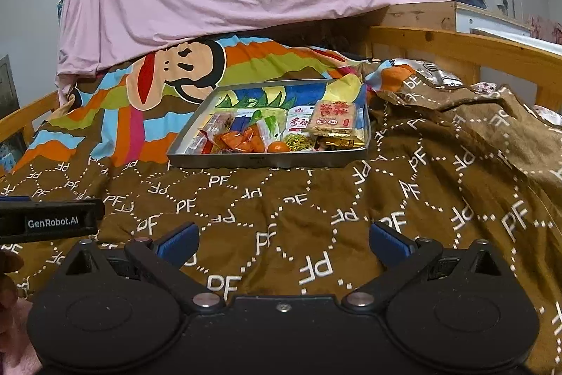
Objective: Organize snacks
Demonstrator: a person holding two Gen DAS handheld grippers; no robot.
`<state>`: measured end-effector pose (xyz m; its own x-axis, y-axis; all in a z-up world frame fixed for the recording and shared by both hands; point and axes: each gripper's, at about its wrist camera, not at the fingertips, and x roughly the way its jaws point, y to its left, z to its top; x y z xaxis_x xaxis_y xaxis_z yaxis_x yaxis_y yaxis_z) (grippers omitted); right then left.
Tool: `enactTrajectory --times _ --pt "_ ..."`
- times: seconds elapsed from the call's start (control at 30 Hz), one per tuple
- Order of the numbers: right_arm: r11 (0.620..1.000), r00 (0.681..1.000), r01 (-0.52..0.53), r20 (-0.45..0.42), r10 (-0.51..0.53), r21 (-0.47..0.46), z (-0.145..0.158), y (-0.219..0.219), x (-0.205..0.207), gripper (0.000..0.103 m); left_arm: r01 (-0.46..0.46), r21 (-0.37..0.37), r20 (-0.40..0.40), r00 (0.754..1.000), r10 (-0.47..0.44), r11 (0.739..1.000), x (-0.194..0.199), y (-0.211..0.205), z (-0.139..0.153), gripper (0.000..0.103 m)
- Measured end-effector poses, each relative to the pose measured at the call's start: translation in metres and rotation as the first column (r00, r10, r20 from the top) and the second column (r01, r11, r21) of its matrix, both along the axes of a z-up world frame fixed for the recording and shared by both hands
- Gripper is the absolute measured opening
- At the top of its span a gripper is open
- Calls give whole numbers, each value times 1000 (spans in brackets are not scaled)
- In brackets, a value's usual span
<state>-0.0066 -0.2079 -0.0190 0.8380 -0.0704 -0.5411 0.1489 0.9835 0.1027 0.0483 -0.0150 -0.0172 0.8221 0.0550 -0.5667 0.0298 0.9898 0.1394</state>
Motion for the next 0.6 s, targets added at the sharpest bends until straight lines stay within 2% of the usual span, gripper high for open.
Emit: enactTrajectory --times 0.23,0.33,0.5,0.6 --pt "998 1000 3 0 -3 -63 -3 -2 19 102 0 -33 -21 1000 0 999 18 -6 -9 103" --pt "997 1000 2 1 -2 -77 -4 -5 26 102 3 -11 -30 1000 -3 1000 25 -11 -17 103" --pt "997 998 59 -1 -59 -45 -7 -19 32 102 -19 -27 -83 996 17 999 32 -8 -26 103" --pt "994 995 104 -4 -104 -26 -9 -27 33 102 -23 -37 -84 996 20 999 30 -7 -27 103"
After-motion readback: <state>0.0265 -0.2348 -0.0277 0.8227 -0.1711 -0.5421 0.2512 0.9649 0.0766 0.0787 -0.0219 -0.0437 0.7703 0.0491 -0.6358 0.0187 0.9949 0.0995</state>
